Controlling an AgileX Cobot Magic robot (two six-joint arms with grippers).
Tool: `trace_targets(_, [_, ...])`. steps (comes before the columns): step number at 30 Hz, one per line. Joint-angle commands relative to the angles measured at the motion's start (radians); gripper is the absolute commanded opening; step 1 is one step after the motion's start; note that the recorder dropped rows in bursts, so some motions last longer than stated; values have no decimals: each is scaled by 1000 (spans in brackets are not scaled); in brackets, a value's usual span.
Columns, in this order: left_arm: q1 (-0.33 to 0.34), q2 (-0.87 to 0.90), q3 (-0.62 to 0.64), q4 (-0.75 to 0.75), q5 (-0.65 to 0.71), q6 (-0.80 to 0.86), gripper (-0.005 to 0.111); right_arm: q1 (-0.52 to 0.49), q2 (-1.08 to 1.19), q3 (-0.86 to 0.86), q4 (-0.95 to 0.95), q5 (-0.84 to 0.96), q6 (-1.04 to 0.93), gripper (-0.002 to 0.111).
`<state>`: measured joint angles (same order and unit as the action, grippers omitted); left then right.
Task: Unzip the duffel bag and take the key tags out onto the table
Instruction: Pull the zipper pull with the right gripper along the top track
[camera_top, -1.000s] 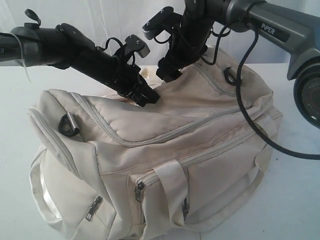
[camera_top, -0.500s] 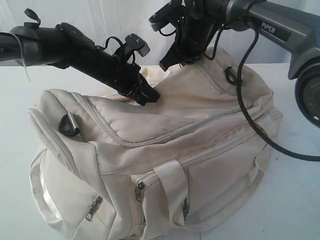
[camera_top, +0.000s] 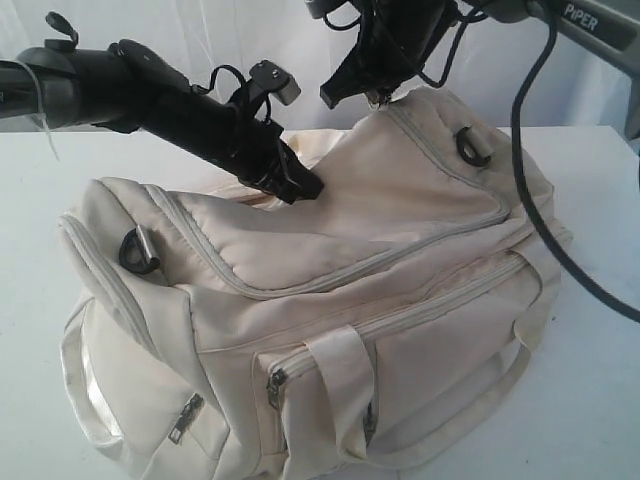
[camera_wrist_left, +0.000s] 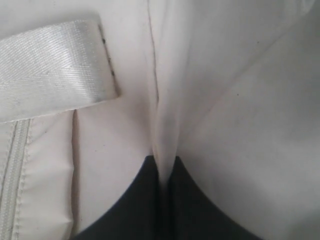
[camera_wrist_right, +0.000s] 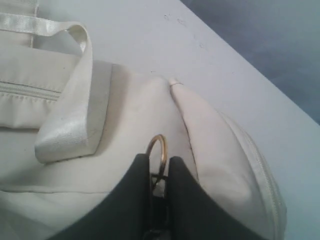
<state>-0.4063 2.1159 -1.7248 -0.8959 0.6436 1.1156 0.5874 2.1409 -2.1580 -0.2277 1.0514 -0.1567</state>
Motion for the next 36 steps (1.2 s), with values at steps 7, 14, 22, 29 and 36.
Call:
trace_targets(7, [-3, -8, 5, 15, 75, -47, 0, -12, -90, -5, -65, 34, 28, 0])
trace_targets(14, [-3, -8, 5, 33, 54, -68, 0, -12, -94, -5, -65, -26, 28, 0])
trace_targets(22, [-3, -8, 5, 37, 50, -81, 0, -12, -109, -5, -72, 46, 32, 0])
trace_targets(29, [-3, -8, 5, 37, 30, -100, 0, -12, -134, -5, -72, 95, 40, 0])
trace_targets(36, [-3, -8, 5, 37, 23, -112, 0, -12, -137, -5, -72, 141, 40, 0])
